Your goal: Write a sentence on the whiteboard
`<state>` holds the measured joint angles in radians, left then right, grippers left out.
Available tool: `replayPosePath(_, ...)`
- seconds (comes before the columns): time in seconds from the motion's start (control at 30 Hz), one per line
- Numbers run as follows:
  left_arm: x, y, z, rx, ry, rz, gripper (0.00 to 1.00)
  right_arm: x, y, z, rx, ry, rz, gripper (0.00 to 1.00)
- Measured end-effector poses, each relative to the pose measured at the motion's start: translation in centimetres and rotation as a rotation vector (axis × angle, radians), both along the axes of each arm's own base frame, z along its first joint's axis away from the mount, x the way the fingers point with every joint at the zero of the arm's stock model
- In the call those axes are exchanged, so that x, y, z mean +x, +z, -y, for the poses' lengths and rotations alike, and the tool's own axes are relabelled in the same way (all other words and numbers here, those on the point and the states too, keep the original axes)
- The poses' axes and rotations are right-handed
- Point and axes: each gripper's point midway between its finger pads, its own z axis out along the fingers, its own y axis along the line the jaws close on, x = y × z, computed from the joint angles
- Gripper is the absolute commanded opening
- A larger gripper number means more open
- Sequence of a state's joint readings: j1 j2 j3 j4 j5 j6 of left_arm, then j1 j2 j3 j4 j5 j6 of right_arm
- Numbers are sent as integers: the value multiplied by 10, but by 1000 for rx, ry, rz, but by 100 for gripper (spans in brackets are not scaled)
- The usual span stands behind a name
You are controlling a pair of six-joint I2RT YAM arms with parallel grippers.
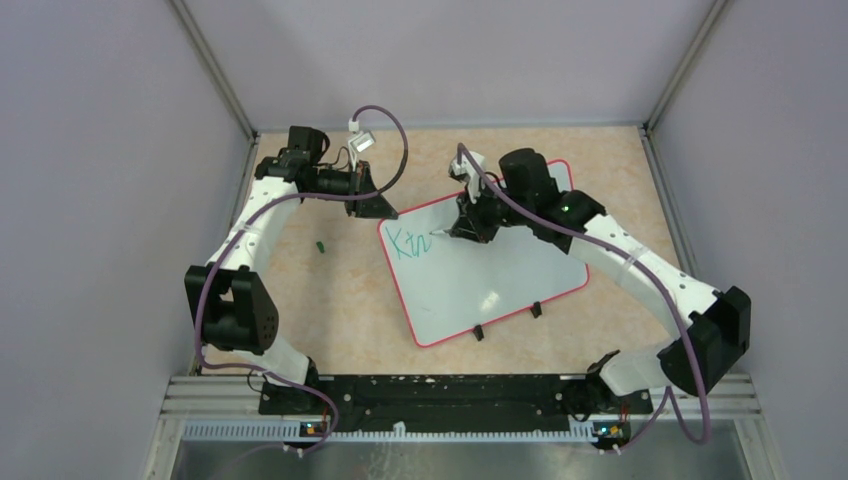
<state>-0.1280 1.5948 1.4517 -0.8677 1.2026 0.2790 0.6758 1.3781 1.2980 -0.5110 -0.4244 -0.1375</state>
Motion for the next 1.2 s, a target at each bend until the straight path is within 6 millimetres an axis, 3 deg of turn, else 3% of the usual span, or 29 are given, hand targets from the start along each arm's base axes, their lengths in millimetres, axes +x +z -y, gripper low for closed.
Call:
replayPosePath(0.33,0,0,0,2,1,0,0,-4,-2,-5,4,21,-6,0)
replayPosePath(0.67,1,-1,0,5,3,1,0,-14,-18,-5,-8,49,-43,0)
replayPosePath(1.2,1,-1,0,5,3,1,0,-9,-14,3,-42,34,-14,0)
